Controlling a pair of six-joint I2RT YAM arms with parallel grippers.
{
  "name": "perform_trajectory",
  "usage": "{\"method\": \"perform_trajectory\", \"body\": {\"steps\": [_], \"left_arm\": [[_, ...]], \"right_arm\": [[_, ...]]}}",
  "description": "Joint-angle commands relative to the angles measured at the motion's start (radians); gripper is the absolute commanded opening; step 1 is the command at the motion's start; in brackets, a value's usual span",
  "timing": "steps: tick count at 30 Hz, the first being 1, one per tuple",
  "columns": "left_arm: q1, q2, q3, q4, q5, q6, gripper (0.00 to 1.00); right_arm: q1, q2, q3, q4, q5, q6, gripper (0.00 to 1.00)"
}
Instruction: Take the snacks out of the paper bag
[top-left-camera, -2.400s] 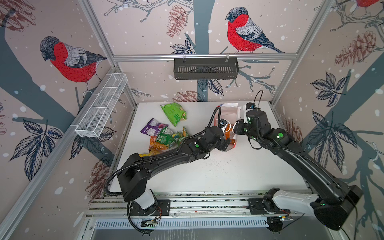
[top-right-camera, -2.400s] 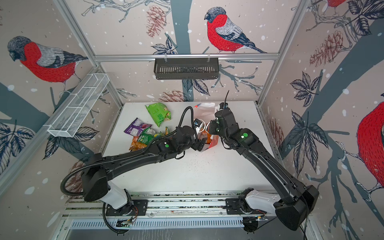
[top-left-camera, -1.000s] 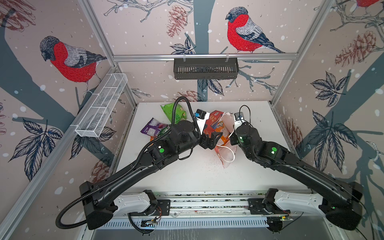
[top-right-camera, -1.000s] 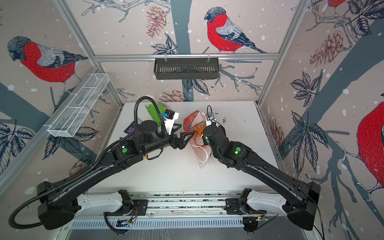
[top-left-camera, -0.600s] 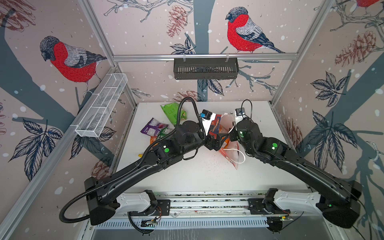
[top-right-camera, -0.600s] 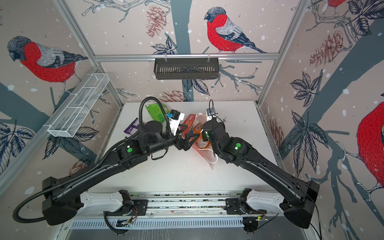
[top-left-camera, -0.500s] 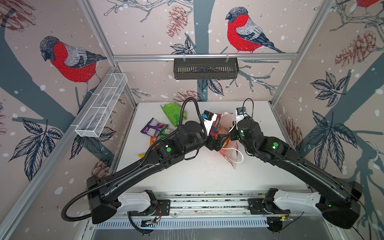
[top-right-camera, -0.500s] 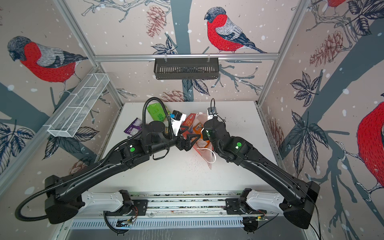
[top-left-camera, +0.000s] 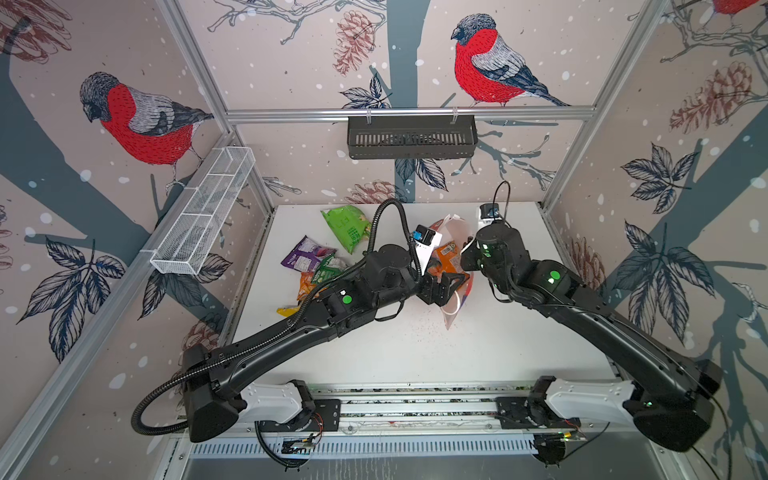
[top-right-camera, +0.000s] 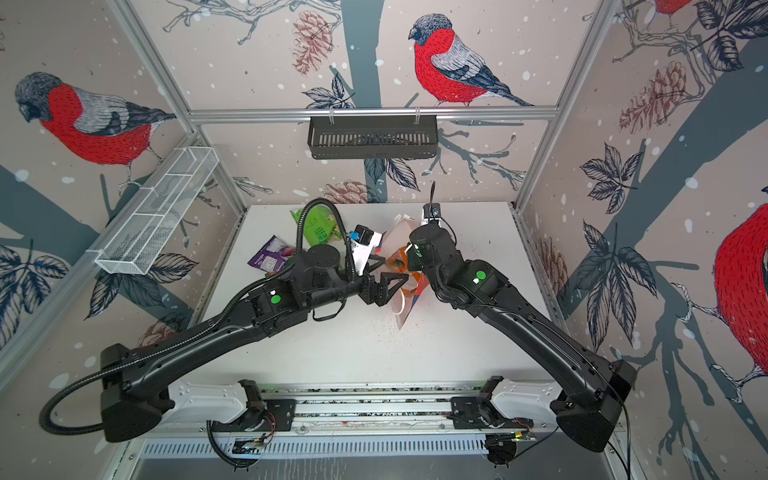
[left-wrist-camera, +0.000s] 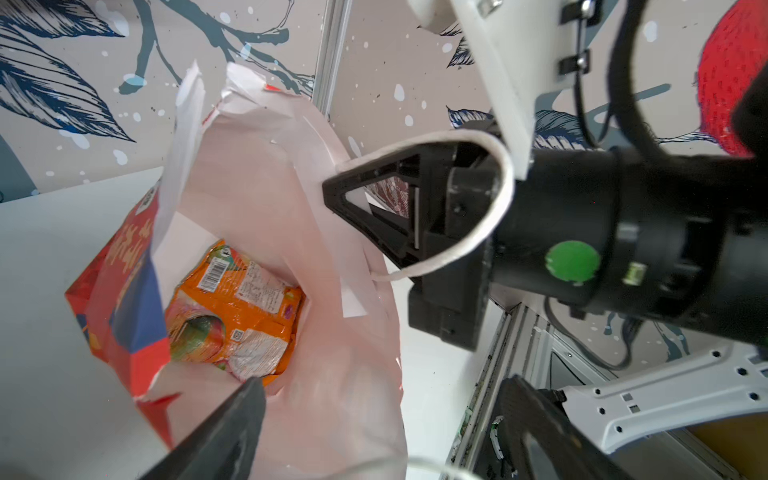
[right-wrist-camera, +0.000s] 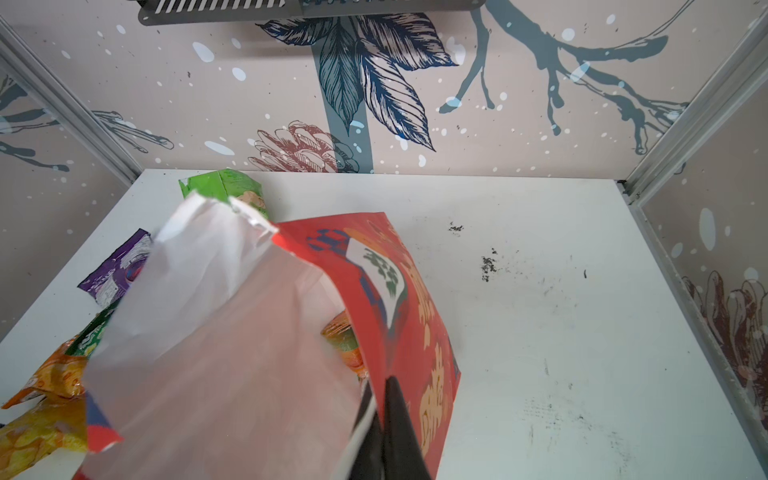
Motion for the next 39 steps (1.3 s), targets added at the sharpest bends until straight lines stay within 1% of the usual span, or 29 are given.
{"method": "perform_trajectory", "body": {"steps": [1,4,6,10,14,16,18,20,23,25,29,30,34,37,39], "left_arm": [[0.020,0.034,0.008,0.024,-0.042,0.005,0.89],[0.080,0.081,0.001,0.026,-0.002,-0.026,0.89],[0.099,0.104,0.002,0.022,-0.012,-0.023,0.89],[0.102,0.147,0.050,-0.031,-0.103,0.014,0.89],[0.102,0.169,0.042,-0.005,-0.085,0.047,0.88],[0.102,0.191,0.045,-0.015,-0.074,0.060,0.87],[0.097,0.211,0.043,-0.014,-0.053,0.085,0.87],[0.076,0.224,0.035,-0.005,-0.061,0.128,0.86],[0.046,0.236,0.024,0.003,-0.117,0.191,0.86],[0.042,0.242,0.013,0.013,-0.147,0.209,0.86],[0.037,0.245,-0.037,0.100,-0.159,0.252,0.86],[0.032,0.246,-0.046,0.116,-0.160,0.265,0.86],[0.007,0.264,-0.047,0.121,-0.245,0.328,0.86],[0.000,0.256,-0.088,0.175,-0.259,0.383,0.86],[-0.001,0.264,-0.088,0.171,-0.271,0.396,0.86]], "right_arm": [[-0.003,-0.031,-0.017,0.054,-0.056,0.024,0.00],[-0.004,-0.052,-0.037,0.071,-0.078,0.015,0.00],[-0.006,-0.069,-0.061,0.091,-0.104,0.010,0.00],[-0.007,-0.105,-0.109,0.146,-0.130,-0.025,0.00],[-0.013,-0.160,-0.183,0.234,-0.197,-0.079,0.00],[-0.022,-0.176,-0.197,0.253,-0.220,-0.084,0.00],[-0.039,-0.172,-0.192,0.242,-0.232,-0.077,0.00],[-0.054,-0.164,-0.191,0.236,-0.249,-0.079,0.00],[-0.073,-0.169,-0.199,0.249,-0.290,-0.084,0.00],[-0.090,-0.179,-0.211,0.267,-0.323,-0.085,0.00],[-0.134,-0.188,-0.223,0.275,-0.372,-0.076,0.00],[-0.141,-0.189,-0.223,0.271,-0.380,-0.077,0.00],[-0.150,-0.200,-0.223,0.250,-0.376,-0.088,0.00],[-0.168,-0.215,-0.229,0.250,-0.391,-0.090,0.00],[-0.175,-0.216,-0.229,0.249,-0.397,-0.091,0.00]]}}
